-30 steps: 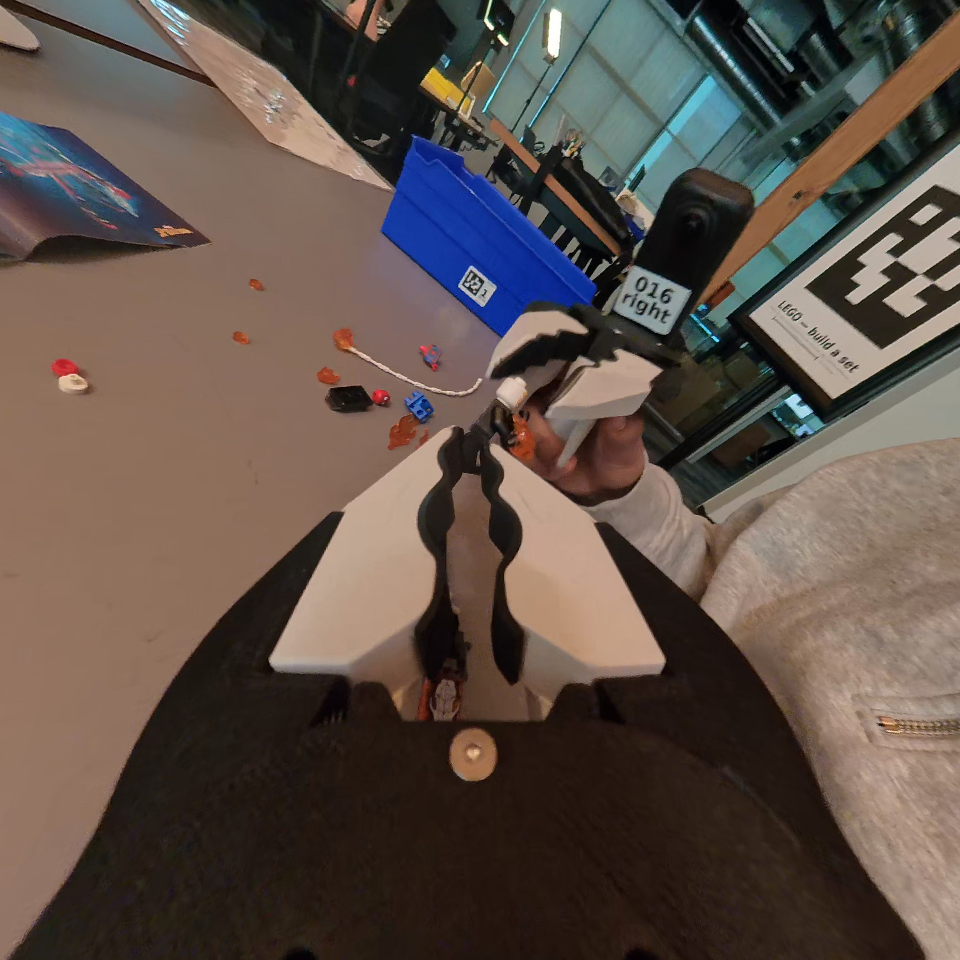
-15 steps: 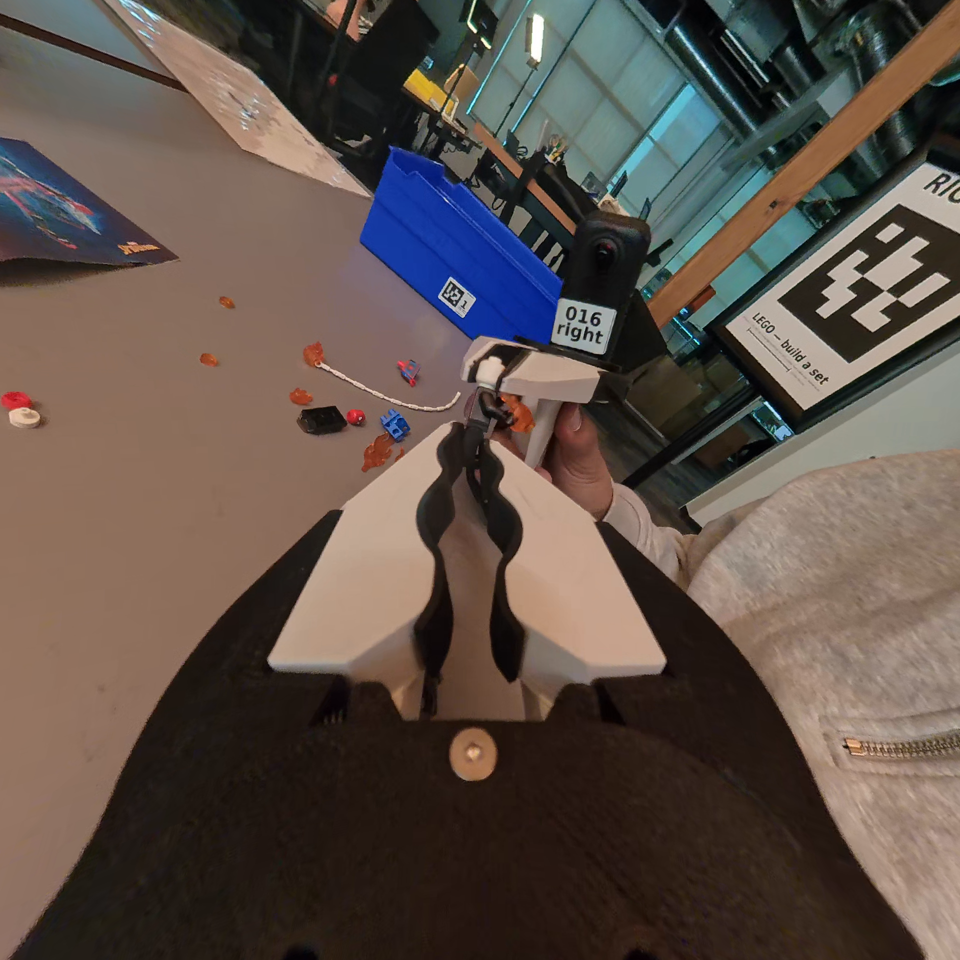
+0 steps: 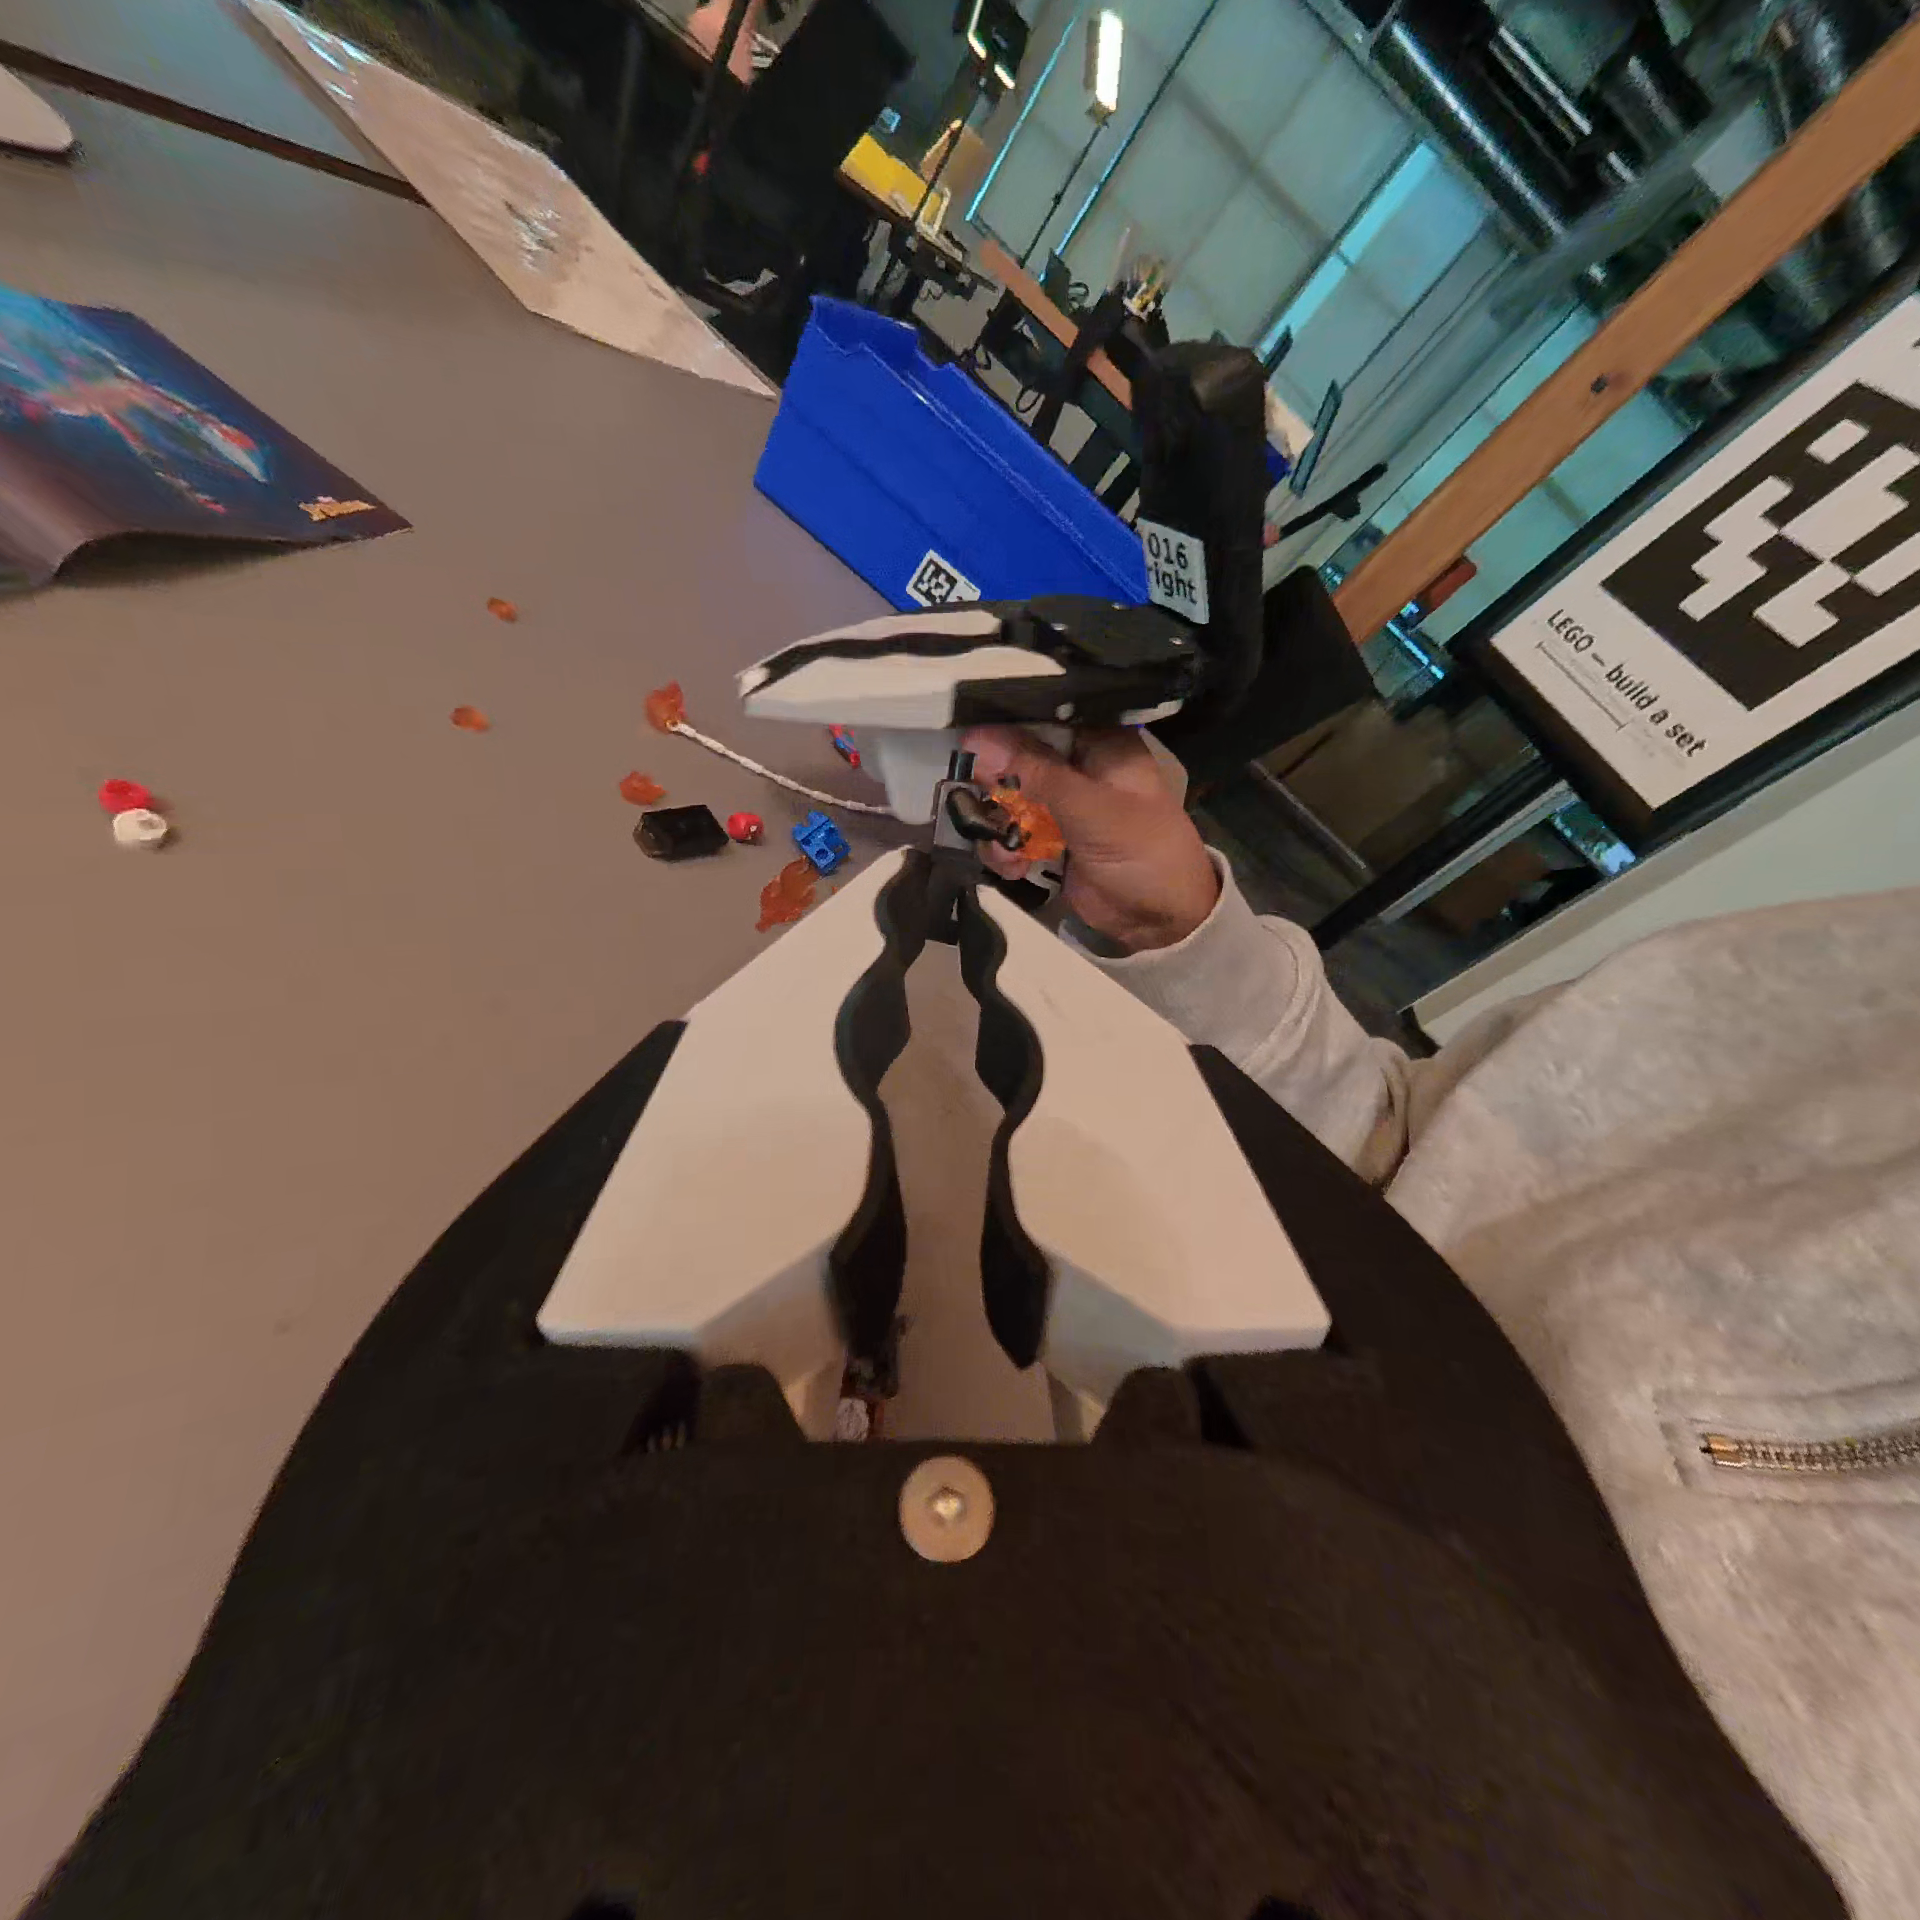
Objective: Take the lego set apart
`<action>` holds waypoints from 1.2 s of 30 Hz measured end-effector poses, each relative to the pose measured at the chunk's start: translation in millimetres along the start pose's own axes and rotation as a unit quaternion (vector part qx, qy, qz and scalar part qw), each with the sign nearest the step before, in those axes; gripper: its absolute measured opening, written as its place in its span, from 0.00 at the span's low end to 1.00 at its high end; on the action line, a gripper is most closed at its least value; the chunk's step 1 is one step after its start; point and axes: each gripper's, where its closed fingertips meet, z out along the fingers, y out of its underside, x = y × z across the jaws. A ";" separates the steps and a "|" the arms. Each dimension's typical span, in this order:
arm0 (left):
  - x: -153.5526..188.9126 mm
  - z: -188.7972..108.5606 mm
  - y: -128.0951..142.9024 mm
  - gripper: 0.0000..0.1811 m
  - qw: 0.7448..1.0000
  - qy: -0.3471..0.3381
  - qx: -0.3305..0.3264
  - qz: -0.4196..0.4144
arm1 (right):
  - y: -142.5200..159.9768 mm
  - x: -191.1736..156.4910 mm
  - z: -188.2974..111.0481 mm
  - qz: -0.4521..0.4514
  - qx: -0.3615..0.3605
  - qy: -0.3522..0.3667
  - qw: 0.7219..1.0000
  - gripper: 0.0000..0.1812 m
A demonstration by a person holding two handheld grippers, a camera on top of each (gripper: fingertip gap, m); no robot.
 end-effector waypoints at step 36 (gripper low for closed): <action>177.2 18.5 90.7 0.03 0.999 0.002 0.041 -0.005 | 56.9 -124.6 -162.2 -0.126 0.134 0.021 0.983 0.21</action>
